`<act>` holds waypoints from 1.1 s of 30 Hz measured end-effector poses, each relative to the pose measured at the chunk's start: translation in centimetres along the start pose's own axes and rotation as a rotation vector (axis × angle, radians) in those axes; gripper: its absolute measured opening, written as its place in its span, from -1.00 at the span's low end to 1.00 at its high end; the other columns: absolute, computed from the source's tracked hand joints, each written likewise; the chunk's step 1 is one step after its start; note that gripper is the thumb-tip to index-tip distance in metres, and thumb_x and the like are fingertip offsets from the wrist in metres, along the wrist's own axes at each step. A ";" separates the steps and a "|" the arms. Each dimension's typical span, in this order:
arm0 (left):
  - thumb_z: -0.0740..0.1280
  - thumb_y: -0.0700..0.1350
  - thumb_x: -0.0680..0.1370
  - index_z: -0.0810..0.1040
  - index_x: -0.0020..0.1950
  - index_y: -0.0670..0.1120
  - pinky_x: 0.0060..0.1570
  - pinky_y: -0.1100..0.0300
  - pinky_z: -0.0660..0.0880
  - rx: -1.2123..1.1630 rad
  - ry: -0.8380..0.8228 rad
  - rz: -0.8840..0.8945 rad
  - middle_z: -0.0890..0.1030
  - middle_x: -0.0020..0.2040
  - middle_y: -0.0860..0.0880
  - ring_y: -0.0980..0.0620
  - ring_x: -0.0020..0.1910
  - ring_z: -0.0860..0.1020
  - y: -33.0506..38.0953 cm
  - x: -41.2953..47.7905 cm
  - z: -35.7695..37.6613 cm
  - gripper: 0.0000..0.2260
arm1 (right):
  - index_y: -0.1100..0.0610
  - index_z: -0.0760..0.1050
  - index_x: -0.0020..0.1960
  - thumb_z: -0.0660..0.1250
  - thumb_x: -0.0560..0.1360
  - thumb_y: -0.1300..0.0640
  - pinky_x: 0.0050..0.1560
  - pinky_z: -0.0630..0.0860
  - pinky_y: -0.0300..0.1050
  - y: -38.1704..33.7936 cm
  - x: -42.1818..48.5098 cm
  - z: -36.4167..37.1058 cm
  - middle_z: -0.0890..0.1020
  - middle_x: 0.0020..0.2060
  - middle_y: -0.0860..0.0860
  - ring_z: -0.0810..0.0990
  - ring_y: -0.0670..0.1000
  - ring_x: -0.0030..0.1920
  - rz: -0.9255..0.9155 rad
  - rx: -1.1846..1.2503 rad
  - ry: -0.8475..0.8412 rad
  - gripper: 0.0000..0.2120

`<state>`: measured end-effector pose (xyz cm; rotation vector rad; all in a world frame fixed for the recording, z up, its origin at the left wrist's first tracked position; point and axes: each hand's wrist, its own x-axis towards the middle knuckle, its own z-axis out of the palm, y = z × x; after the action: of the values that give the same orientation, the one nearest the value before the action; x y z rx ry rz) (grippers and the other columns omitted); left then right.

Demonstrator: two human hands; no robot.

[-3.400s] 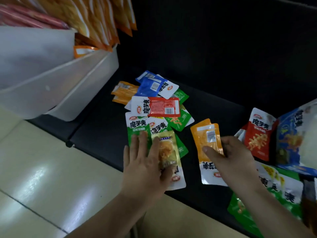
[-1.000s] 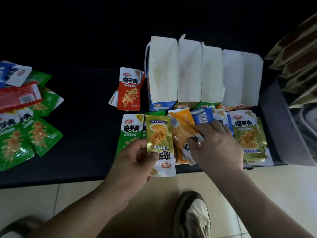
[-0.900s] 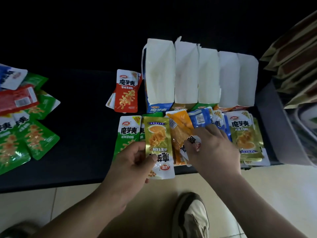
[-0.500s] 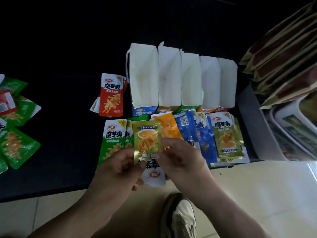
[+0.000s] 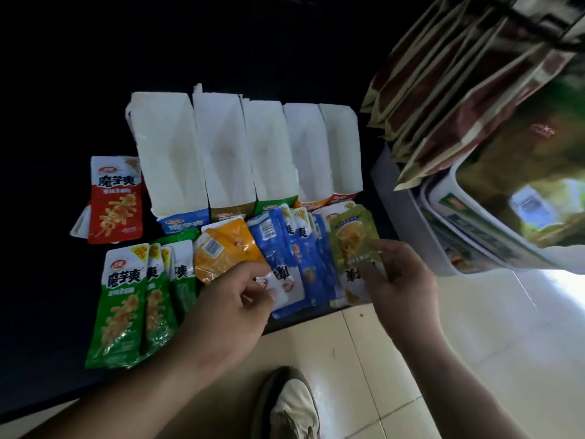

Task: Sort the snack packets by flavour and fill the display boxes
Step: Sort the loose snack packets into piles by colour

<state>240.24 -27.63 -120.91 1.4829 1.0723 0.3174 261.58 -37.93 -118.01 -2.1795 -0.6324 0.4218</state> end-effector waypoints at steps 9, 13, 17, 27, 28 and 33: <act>0.39 -0.08 0.62 0.58 0.17 0.17 -0.07 0.14 0.60 0.044 0.096 0.034 0.65 -0.12 0.20 0.15 -0.16 0.64 -0.6 0.1 0.2 -0.82 | 0.00 0.64 0.17 0.52 0.45 -0.06 0.06 0.50 0.10 3.0 2.3 1.4 0.56 0.09 0.05 0.48 0.18 0.12 -0.242 -0.673 0.099 -0.68; 0.39 -0.09 0.62 0.57 0.21 0.15 -0.11 0.19 0.59 0.030 0.110 0.043 0.66 -0.12 0.19 0.19 -0.19 0.64 -1.0 0.1 -0.6 -0.80 | 0.06 0.64 0.12 0.54 0.43 -0.09 0.09 0.51 0.19 2.8 2.3 1.4 0.53 0.21 0.07 0.46 0.22 0.16 -0.343 -0.771 0.069 -0.66; 0.39 -0.10 0.62 0.56 0.19 0.19 -0.14 0.25 0.57 -0.004 0.116 0.053 0.63 -0.12 0.26 0.20 -0.19 0.63 -1.8 -0.4 -1.4 -0.78 | 0.07 0.64 0.14 0.57 0.40 -0.04 0.11 0.54 0.18 2.2 2.6 2.5 0.53 0.29 0.07 0.46 0.20 0.26 -0.325 -0.785 0.000 -0.63; 0.39 -0.14 0.62 0.62 0.13 0.11 -0.23 0.35 0.54 -0.035 0.155 0.057 0.62 -0.06 0.31 0.29 -0.15 0.61 -3.0 -1.9 -5.1 -0.84 | 0.14 0.69 0.00 0.57 0.45 0.12 -0.19 0.65 0.10 -3.6 -0.9 7.2 0.66 0.11 0.08 0.65 0.19 0.09 -0.746 -0.527 0.018 -0.83; 0.39 -0.13 0.62 0.61 0.14 0.13 -0.23 0.35 0.55 -0.052 0.151 0.051 0.63 -0.08 0.28 0.28 -0.14 0.62 -3.2 -2.2 -5.8 -0.83 | 0.14 0.69 0.00 0.55 0.47 0.11 -0.18 0.65 0.06 -4.4 -1.9 8.3 0.67 0.10 0.07 0.67 0.16 0.07 -0.785 -0.472 -0.034 -0.85; 0.40 -0.12 0.63 0.58 0.11 0.24 -0.09 0.24 0.62 -0.112 0.210 0.063 0.65 -0.04 0.24 0.19 -0.11 0.66 -5.2 -5.1 -11.2 -0.78 | 0.05 0.69 0.03 0.51 0.50 0.14 0.01 0.60 -0.20 -9.0 -7.8 13.9 0.70 0.01 -0.10 0.68 -0.13 0.02 -0.733 -0.119 -0.372 -0.88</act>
<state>227.10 -25.05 -120.90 1.4065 1.1557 0.5794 245.68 -28.91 -118.88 -1.8114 -1.6162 0.3919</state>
